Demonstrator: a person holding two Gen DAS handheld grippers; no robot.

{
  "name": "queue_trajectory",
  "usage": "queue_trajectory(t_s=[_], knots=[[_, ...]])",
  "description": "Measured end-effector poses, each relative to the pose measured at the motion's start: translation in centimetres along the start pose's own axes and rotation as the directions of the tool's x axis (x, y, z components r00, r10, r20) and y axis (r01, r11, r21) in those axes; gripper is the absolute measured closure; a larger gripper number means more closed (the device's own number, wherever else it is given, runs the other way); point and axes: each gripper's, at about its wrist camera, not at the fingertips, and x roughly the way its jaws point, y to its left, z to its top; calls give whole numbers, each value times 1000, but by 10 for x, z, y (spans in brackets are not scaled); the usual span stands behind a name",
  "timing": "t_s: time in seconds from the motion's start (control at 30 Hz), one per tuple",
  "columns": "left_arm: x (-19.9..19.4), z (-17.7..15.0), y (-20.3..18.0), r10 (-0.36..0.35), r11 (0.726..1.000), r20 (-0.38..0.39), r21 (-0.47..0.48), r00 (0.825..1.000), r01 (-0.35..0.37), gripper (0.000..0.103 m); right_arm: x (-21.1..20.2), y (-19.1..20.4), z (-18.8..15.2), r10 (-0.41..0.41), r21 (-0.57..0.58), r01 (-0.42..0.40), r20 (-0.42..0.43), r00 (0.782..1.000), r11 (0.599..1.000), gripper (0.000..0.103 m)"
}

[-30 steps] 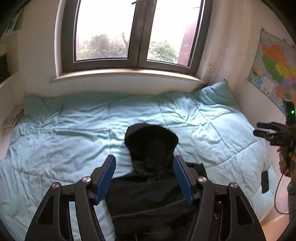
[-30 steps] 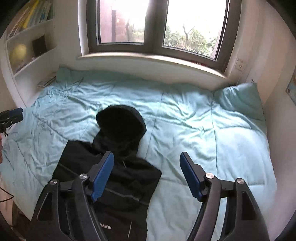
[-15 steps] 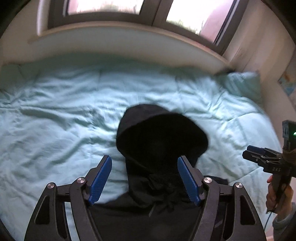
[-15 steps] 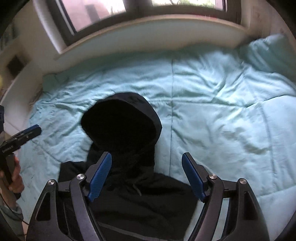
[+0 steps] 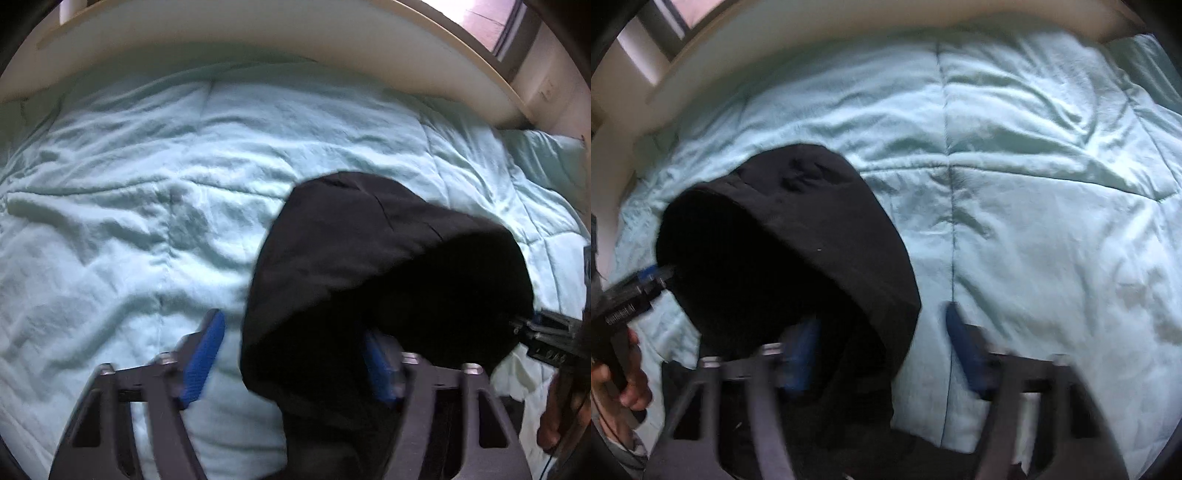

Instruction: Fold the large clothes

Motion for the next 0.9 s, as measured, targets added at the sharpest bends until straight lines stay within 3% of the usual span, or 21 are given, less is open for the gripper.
queue_trajectory(t_s=[0.03, 0.07, 0.1, 0.13, 0.2, 0.23, 0.3, 0.33, 0.4, 0.43, 0.5, 0.6, 0.67, 0.77, 0.83, 0.9], knots=[[-2, 3, 2, 23, 1000, -6, 5, 1000, -23, 97, -2, 2, 0, -42, -30, 42, 10, 999, 999, 88], [-16, 9, 12, 11, 1000, 13, -22, 1000, -11, 95, -11, 1, -1, -53, -41, 54, 32, 998, 998, 89], [-35, 9, 28, -81, 994, 57, -74, 995, 85, 95, -26, -4, -2, -24, -30, 26, 64, 998, 999, 89], [-52, 8, 41, -178, 975, 92, -121, 980, 188, 95, -39, -8, -3, 4, -18, -2, 89, 996, 1000, 90], [-76, 0, 60, -296, 932, 131, -176, 946, 316, 95, -63, -14, -10, 50, -13, -49, 137, 989, 999, 90], [-79, -5, 62, -296, 935, 129, -166, 947, 315, 94, -66, -12, -14, 66, -23, -63, 144, 987, 998, 90], [-58, -15, 61, -226, 963, 58, -139, 972, 232, 94, -59, -4, -20, 47, -57, -39, 138, 989, 998, 90], [-32, -22, 64, -182, 974, -15, -143, 983, 178, 94, -41, 0, -25, 8, -83, 1, 110, 994, 997, 90], [16, -38, 76, -125, 980, -123, -172, 984, 103, 94, -4, -2, -33, -18, -69, 21, 40, 999, 997, 90], [40, -48, 82, -123, 979, -156, -183, 980, 94, 93, 11, -4, -37, -8, -63, 9, 11, 1000, 998, 90], [60, -62, 90, -169, 968, -128, -207, 977, 140, 90, 38, -7, -47, 36, -64, -38, -26, 999, 997, 90], [47, -64, 97, -209, 955, -82, -233, 975, 185, 88, 40, -11, -54, 62, -75, -64, -20, 998, 995, 90], [19, -67, 91, -180, 974, -46, -146, 983, 171, 82, 26, -15, -54, 65, -80, -66, -6, 998, 995, 87], [-16, -80, 85, -165, 986, -38, -44, 986, 164, 70, -6, -19, -57, 73, -109, -70, 26, 997, 992, 70], [-38, -84, 85, -162, 987, -23, -7, 987, 162, 69, -33, -20, -60, 97, -134, -88, 64, 993, 987, 49], [-60, -78, 79, -141, 990, 20, 18, 990, 141, 69, -55, -16, -59, 100, -159, -83, 100, 990, 984, 44]])
